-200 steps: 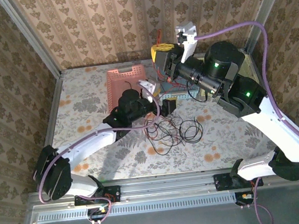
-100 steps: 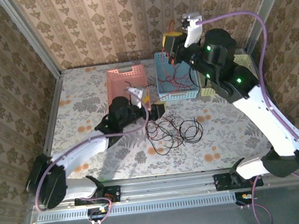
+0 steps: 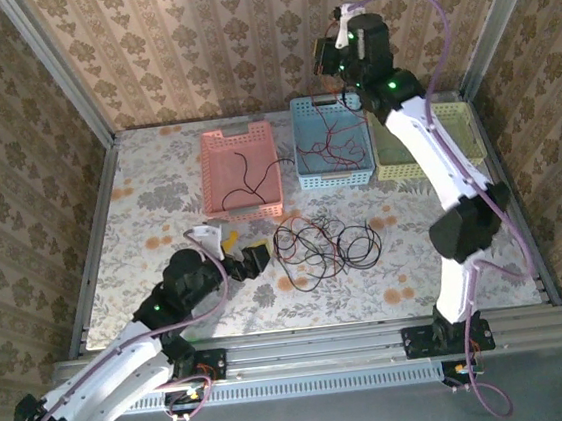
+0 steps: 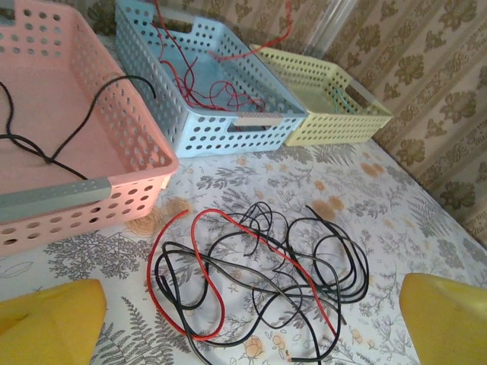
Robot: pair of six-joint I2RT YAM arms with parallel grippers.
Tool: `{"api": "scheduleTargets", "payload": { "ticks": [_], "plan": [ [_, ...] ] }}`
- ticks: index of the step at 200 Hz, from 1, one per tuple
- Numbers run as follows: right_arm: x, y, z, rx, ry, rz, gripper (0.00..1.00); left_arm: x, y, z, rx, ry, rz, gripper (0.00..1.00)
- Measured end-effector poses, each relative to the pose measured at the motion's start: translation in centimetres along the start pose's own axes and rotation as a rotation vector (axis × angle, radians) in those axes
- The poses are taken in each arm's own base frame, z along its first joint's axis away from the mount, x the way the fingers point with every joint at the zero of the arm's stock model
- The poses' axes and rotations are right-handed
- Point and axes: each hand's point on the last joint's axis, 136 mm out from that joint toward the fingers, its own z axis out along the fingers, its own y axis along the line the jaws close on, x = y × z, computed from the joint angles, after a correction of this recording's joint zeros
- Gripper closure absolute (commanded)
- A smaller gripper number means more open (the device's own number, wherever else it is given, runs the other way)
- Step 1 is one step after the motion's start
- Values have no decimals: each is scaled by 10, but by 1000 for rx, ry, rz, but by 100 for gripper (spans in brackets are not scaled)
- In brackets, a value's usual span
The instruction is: Untangle the cables
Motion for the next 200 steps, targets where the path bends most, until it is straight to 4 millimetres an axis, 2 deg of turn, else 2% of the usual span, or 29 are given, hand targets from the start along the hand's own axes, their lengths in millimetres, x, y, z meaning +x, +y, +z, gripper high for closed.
{"api": "scheduleTargets", "payload": {
  "ticks": [16, 24, 32, 40, 45, 51, 65, 89, 108, 123, 140, 156, 167, 177, 200],
  "plan": [
    [36, -20, 32, 45, 91, 7, 100, -2, 1, -3, -9, -12, -7, 0],
    [63, -30, 46, 69, 159, 10, 98, -2, 2, -2, -15, -11, -10, 0],
    [85, -37, 55, 90, 216, 12, 89, -1, 3, -2, -20, -9, -11, 0],
    [108, -44, 62, 110, 272, 15, 72, 0, 5, -1, -25, -2, -11, 0],
    [119, -47, 65, 121, 301, 22, 64, 2, 5, 0, -28, 5, -11, 0],
    [133, -51, 67, 134, 335, 22, 59, 4, 6, 2, -32, 14, -12, 0],
    [157, -59, 66, 160, 398, 22, 55, 10, 9, 5, -44, 38, -12, 0],
    [180, -64, 57, 182, 453, 10, 51, 21, 15, 11, -63, 79, -14, 0],
    [189, -64, 32, 197, 472, -3, 51, 30, 19, 18, -81, 115, -15, 0],
    [191, -55, 1, 182, 459, -16, 51, 39, 24, 25, -100, 154, -16, 0],
    [189, -29, -48, 125, 414, -42, 52, 50, 30, 34, -127, 207, -17, 0],
    [198, -1, -93, 38, 386, -66, 54, 56, 33, 43, -146, 246, -18, 0],
    [216, 15, -120, -22, 395, -86, 54, 59, 35, 49, -160, 271, -18, 0],
    [240, 20, -138, -53, 435, -105, 54, 62, 37, 55, -172, 291, -18, 2],
    [307, 7, -160, -45, 579, -130, 54, 76, 45, 70, -206, 363, -20, 12]
  ]
}}
